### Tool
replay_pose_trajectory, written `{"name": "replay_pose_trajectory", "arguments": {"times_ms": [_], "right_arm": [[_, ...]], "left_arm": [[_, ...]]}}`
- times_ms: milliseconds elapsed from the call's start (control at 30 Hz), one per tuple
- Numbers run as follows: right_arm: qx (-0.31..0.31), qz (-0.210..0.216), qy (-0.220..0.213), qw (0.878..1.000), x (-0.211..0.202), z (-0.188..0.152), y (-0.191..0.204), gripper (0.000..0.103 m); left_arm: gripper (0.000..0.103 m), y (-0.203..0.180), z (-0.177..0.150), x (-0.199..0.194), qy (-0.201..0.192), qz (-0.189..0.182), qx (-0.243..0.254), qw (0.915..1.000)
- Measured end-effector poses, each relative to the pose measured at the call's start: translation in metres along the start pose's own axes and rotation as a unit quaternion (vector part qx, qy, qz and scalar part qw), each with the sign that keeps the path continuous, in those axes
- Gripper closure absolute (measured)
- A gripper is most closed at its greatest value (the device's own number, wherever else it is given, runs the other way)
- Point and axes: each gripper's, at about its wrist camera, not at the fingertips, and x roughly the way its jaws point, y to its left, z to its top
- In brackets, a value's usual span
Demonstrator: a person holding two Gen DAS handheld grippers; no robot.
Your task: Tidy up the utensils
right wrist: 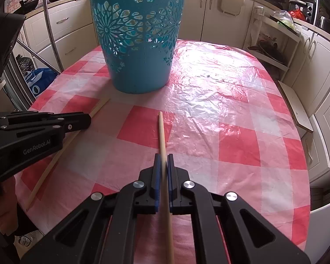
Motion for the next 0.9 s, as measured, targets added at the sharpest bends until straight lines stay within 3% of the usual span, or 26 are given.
{"name": "replay_pose_trajectory", "arguments": {"times_ms": [400, 567, 633, 900], "right_arm": [[0.003, 0.001, 0.000, 1.000, 0.000, 0.001, 0.001, 0.095], [0.010, -0.002, 0.001, 1.000, -0.001, 0.000, -0.002, 0.086], [0.016, -0.001, 0.001, 1.000, -0.001, 0.000, -0.003, 0.078], [0.048, 0.001, 0.001, 0.999, -0.003, 0.001, -0.013, 0.077]], "left_arm": [[0.096, -0.003, 0.000, 0.000, 0.000, 0.003, 0.004, 1.0000], [0.090, -0.006, -0.001, 0.001, 0.000, 0.001, 0.010, 1.0000], [0.089, -0.006, -0.001, 0.001, 0.001, -0.004, 0.009, 0.9999], [0.088, 0.005, 0.001, 0.002, 0.009, -0.041, -0.008, 0.9991]]}}
